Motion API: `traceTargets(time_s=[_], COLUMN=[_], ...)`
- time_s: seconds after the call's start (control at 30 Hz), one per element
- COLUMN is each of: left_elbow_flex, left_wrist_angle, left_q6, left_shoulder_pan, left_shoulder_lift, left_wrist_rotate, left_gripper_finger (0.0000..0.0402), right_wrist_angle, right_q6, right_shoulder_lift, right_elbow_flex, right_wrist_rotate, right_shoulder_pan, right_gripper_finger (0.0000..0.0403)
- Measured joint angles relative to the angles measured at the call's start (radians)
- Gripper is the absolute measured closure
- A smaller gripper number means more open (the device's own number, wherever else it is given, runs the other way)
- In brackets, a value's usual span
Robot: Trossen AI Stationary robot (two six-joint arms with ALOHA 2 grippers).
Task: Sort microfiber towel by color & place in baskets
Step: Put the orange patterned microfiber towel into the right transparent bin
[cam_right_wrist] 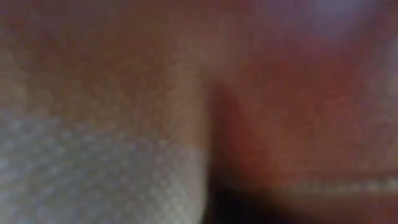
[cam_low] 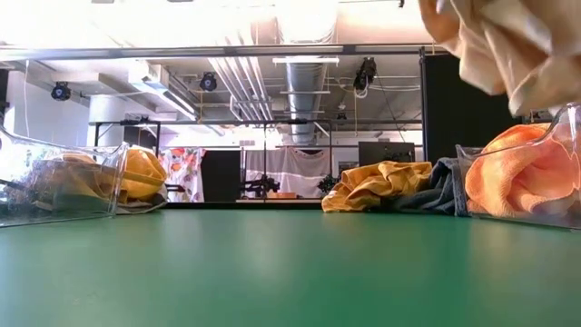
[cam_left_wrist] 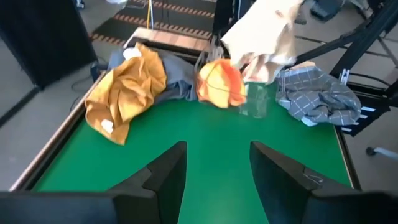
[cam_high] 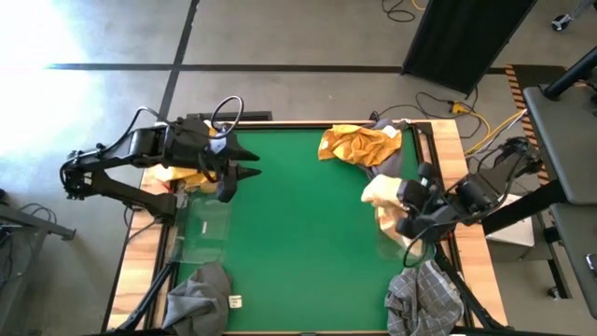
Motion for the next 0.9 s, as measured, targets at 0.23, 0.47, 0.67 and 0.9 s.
traceTargets(time_s=[0.23,0.47,0.67,0.9], left_elbow_flex=[-0.001,-0.001,-0.001,-0.001], left_wrist_angle=[0.085,0.131,0.165,0.252], left_q6=[0.021,-0.005,-0.035,-0.016], left_shoulder_pan=[0.001,0.001,0.001,0.001], left_shoulder_lift=[0.021,0.024,0.031,0.064], left_wrist_rotate=[-0.001,-0.002,-0.036,-0.068], left_gripper_finger=[0.0242,0.0242,0.0242,0.0242], right_wrist_angle=[0.148,0.178,0.248,0.387], right_q6=[0.231,0.495,0.909,1.196], right_shoulder_lift=[-0.119,-0.135,-0.155,-0.173], right_elbow_flex=[-0.270,-0.448,-0.566,-0.697], right_wrist_rotate=[0.195,-0.148,-0.484,-0.371], right_shoulder_pan=[0.023,0.026,0.028,0.028], right_gripper_finger=[0.0385,0.0385,0.0385,0.0375])
